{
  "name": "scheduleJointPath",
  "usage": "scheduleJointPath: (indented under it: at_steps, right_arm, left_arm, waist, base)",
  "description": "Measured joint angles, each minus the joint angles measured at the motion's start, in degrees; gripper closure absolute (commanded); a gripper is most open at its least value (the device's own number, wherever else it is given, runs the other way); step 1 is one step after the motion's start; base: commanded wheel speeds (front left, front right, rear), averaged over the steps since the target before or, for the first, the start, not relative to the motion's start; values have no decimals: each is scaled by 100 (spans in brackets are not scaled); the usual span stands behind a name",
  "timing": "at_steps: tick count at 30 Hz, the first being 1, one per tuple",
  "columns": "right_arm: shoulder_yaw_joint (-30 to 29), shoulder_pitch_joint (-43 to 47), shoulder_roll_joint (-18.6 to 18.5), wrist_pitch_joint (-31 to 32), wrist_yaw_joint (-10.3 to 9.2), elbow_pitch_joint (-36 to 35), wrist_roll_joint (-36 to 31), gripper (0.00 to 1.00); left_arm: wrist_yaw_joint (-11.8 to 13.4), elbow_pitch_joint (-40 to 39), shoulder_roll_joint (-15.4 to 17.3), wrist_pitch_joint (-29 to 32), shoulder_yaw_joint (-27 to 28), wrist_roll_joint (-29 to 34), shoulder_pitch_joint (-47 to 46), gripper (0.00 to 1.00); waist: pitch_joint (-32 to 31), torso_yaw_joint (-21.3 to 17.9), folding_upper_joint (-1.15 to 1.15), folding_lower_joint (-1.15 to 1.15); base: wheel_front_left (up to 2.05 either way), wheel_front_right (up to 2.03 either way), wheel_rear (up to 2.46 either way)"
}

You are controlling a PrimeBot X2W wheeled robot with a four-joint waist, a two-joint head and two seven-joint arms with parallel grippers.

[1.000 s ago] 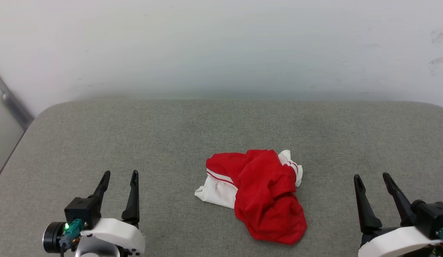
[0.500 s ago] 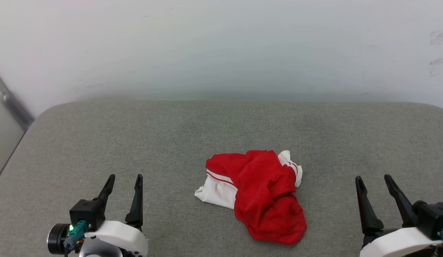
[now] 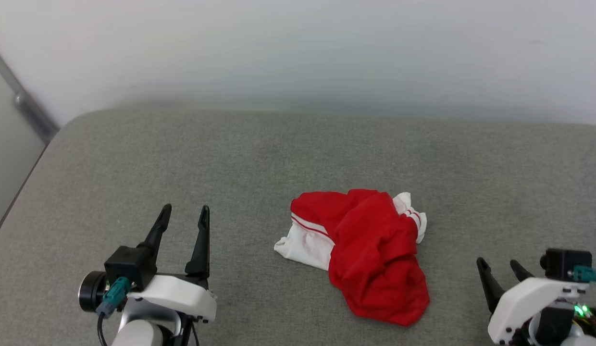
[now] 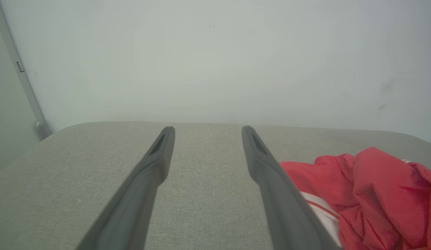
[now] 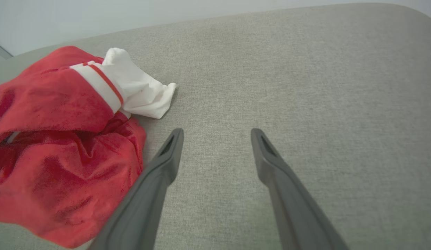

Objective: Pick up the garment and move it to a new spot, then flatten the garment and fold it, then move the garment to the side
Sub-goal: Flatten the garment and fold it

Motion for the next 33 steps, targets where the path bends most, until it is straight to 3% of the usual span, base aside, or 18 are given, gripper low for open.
scheduleJointPath:
  at_steps: [11,23,26,33]
  right_arm:
    - [706,-2118,-854,1944,0,1332,694,0]
    - [1707,-3172,-1328,2970,0,2664,1073,0]
    - [1818,-3262,-1339,3063,-1,2766,1179,100]
    - [2130,-3335,-1385,2597,5,2503,1316,100]
  left_arm:
    - [-263,-455,-390,0,30,279,-430,0]
    - [-503,-411,-681,0,203,449,-602,0]
    - [-517,-397,-711,0,283,480,-602,0]
    - [-589,-288,-737,0,461,597,-568,0]
  waist:
    - [763,537,0,1]
    - [1380,1024,0,1]
    - [1381,1000,0,0]
    - [1250,767,0,1]
  base:
    - [0,0,0]
    - [0,0,0]
    - [0,0,0]
    - [0,0,0]
